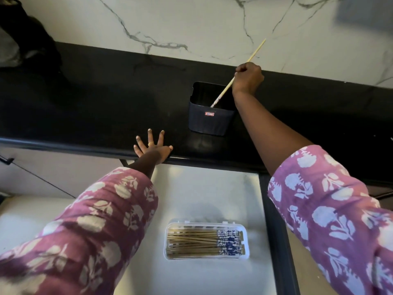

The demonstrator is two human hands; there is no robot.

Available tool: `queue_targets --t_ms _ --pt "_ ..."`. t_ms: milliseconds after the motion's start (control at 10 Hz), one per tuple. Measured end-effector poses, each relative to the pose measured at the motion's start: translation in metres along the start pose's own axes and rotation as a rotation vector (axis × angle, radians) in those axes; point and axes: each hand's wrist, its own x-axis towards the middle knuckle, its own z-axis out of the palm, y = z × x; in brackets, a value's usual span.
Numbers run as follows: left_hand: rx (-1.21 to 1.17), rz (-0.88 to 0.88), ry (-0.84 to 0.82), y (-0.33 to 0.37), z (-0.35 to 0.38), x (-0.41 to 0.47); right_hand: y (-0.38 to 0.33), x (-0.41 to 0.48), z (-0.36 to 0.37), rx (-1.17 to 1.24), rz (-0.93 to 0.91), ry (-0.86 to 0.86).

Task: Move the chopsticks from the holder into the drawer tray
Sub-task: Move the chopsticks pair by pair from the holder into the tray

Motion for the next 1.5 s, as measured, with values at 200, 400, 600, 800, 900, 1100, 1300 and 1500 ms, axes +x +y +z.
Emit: queue_targets --t_ms 200,400,600,800,900,1100,1300,1500 --pt "0.001 0.002 0.003 -0.001 0.001 0.0 -0.008 -0.016 -0.036 0.375 -0.157 0.076" --pt "-0.005 -0.002 0.037 -0.001 0.003 -0.003 -0.006 -0.057 -0.065 0.574 -0.218 -0.033" --pt "-0.015 0.001 0.044 -0.001 0.004 -0.005 0.027 -0.111 -0.068 0.557 -0.154 -0.377" --pt "-0.019 0.016 0.053 -0.003 0.006 -0.001 0.109 -0.194 -0.055 -0.089 -0.3 -0.813" --pt "-0.015 0.019 0.064 -0.004 0.007 -0.002 0.154 -0.237 -0.057 -0.338 -0.306 -1.001" --pt "0.0 0.02 0.069 -0.003 0.006 -0.002 0.211 -0.295 -0.074 -0.73 -0.339 -1.15" --pt "0.015 0.017 0.074 -0.003 0.007 0.0 0.234 -0.319 -0.072 -0.913 -0.36 -1.126" --pt "0.02 0.029 0.087 -0.004 0.01 0.002 0.241 -0.325 -0.058 -0.925 -0.27 -1.136"
